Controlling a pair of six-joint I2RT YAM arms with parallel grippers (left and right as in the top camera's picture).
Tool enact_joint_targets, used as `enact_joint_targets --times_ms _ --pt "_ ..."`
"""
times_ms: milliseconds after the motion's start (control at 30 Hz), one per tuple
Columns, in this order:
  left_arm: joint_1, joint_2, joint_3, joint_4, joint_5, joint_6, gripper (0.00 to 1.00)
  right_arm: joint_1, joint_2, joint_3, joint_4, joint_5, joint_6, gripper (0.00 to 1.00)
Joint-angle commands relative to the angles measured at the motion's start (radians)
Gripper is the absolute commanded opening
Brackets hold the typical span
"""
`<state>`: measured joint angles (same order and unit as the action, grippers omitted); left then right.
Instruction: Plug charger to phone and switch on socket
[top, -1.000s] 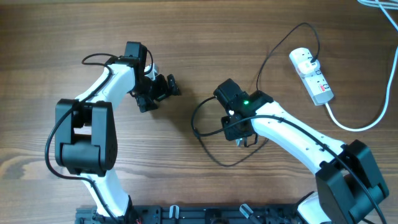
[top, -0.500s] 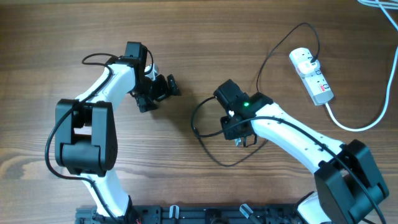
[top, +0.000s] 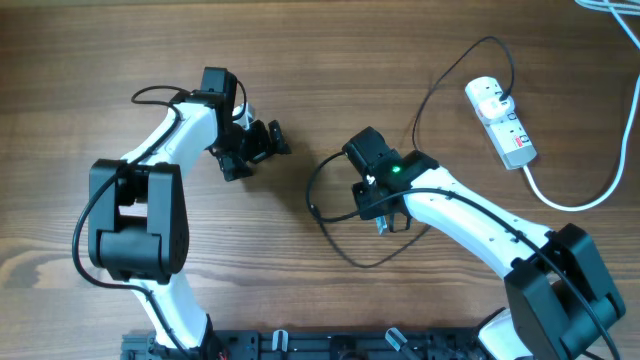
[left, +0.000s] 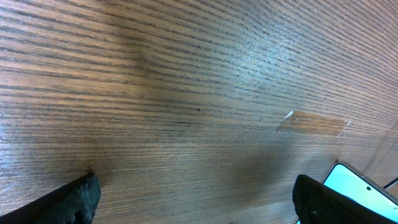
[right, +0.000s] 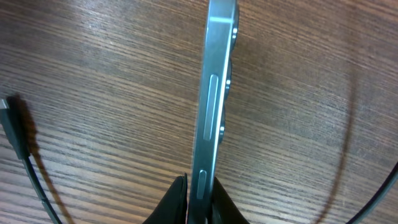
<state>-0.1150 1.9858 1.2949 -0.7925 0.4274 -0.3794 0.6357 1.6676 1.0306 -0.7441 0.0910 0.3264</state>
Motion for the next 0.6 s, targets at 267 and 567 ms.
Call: enact_joint_targets --times_ms 267,567 --pt "-0.001 -0.004 -0.019 -0.008 -0.035 -0.002 1.0 -0.001 -0.009 -0.004 -0.048 0.021 -0.117 0.12" --pt "-0.001 -0.004 -0.019 -0.008 -0.035 -0.002 1.0 -0.001 -0.009 0.005 -0.064 0.021 -0.117 0.04"
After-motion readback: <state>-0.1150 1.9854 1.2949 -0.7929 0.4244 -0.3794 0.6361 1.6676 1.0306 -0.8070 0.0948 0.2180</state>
